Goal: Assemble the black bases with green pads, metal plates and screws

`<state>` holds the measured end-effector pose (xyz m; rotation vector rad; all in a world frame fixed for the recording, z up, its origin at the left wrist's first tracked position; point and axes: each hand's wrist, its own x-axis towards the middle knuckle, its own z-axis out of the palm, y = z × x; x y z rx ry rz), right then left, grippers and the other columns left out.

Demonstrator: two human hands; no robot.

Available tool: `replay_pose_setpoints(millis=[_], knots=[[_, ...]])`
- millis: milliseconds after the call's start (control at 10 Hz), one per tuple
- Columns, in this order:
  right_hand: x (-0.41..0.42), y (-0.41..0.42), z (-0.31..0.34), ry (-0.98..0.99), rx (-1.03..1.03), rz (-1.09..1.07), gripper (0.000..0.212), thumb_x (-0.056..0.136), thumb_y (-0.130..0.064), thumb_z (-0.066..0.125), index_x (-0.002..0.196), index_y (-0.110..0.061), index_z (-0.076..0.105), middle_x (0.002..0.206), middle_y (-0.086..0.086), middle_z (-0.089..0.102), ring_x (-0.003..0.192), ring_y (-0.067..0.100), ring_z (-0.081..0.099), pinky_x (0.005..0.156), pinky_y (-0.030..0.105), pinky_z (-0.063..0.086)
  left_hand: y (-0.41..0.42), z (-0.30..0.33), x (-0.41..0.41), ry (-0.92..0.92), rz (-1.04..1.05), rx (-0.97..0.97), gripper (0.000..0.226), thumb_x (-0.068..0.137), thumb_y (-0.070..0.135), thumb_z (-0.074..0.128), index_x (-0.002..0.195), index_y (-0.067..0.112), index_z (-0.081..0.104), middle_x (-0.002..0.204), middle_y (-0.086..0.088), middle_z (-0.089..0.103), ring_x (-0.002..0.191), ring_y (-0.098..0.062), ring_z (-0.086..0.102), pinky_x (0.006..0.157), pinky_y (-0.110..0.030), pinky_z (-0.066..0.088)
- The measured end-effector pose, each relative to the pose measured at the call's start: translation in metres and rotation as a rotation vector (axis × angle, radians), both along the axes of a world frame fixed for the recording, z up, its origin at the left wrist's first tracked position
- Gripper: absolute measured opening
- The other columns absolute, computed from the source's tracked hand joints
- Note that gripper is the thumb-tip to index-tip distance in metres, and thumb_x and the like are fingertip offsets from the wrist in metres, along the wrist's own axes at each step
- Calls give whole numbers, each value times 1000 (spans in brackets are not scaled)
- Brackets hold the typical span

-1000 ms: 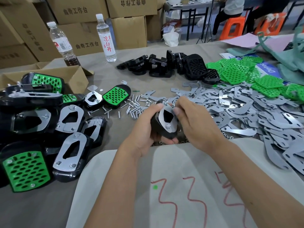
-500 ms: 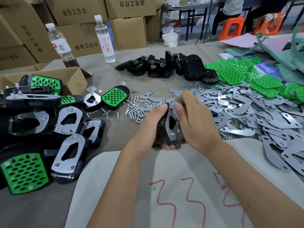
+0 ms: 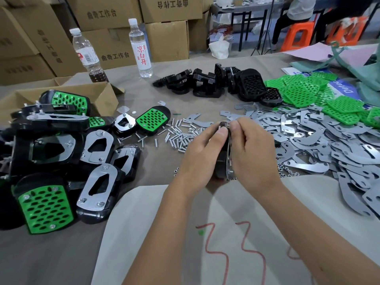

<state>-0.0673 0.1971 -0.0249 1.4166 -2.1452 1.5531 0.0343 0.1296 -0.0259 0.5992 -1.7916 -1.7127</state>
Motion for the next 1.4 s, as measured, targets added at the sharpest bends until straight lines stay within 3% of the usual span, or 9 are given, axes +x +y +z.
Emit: replay_pose_setpoints(millis=[100, 200, 400, 500, 600, 900, 1000, 1200, 1400], knots=[[6, -6, 5, -212, 12, 49, 45, 110, -25, 42, 65, -29, 41, 58, -16, 49, 59, 6, 42, 58, 23, 30, -6, -6, 2, -25, 125, -173, 47, 91, 57, 51, 133, 40, 64, 110, 5, 76, 104, -21, 70, 97, -44, 56], [9, -9, 3, -501, 43, 88, 47, 111, -25, 42, 65, -13, 45, 54, -13, 41, 57, 14, 35, 60, 34, 30, -13, -12, 6, -138, 234, -456, 54, 90, 62, 50, 143, 50, 51, 73, 16, 67, 66, -8, 60, 70, -25, 50], [2, -7, 3, -829, 104, 141, 43, 110, -30, 45, 70, -13, 44, 62, 2, 31, 57, 18, 27, 51, 30, 23, -19, -19, 7, -207, 250, -611, 52, 92, 63, 51, 143, 56, 45, 66, 22, 64, 63, -2, 59, 68, -30, 52], [4, -1, 3, -689, 88, 202, 54, 109, -45, 42, 80, 0, 47, 71, 6, 41, 63, 20, 37, 58, 34, 31, -17, -18, 3, -144, 311, -487, 33, 92, 62, 54, 123, 52, 53, 75, 15, 68, 68, -9, 65, 72, -39, 57], [8, 5, 5, -439, 84, 382, 35, 102, -55, 47, 96, -23, 60, 81, -14, 59, 69, 8, 51, 67, 24, 42, -17, -16, 4, -149, 493, -356, 41, 89, 75, 52, 112, 42, 53, 86, 15, 70, 79, -8, 66, 79, -39, 55], [30, -27, -2, -30, 148, 370, 32, 88, -17, 79, 117, -26, 71, 76, -34, 58, 79, 5, 64, 78, 25, 47, -30, 4, 40, -265, 932, -284, 40, 97, 68, 49, 99, 29, 50, 79, 13, 62, 76, 0, 58, 63, -20, 36], [48, -52, -1, 131, 128, 396, 33, 83, -15, 77, 115, -24, 75, 95, -24, 69, 78, -11, 54, 77, 10, 39, -37, 11, 69, -279, 1087, -375, 27, 99, 46, 58, 92, 21, 56, 82, 10, 64, 81, -17, 59, 71, -29, 43], [94, -111, 10, 216, 173, 578, 29, 76, 0, 75, 102, -13, 74, 106, 1, 72, 102, 25, 65, 88, 43, 51, -40, 18, 117, -593, 1318, -690, 6, 94, 17, 63, 89, 16, 67, 86, -2, 68, 81, -30, 61, 64, -32, 24], [84, -112, 11, 129, 306, 651, 41, 85, 8, 68, 118, -13, 79, 122, 4, 76, 118, 20, 68, 105, 33, 49, -29, 12, 111, -646, 1266, -628, 14, 83, 8, 65, 95, 14, 68, 97, -7, 69, 99, -35, 61, 78, -43, 43]])
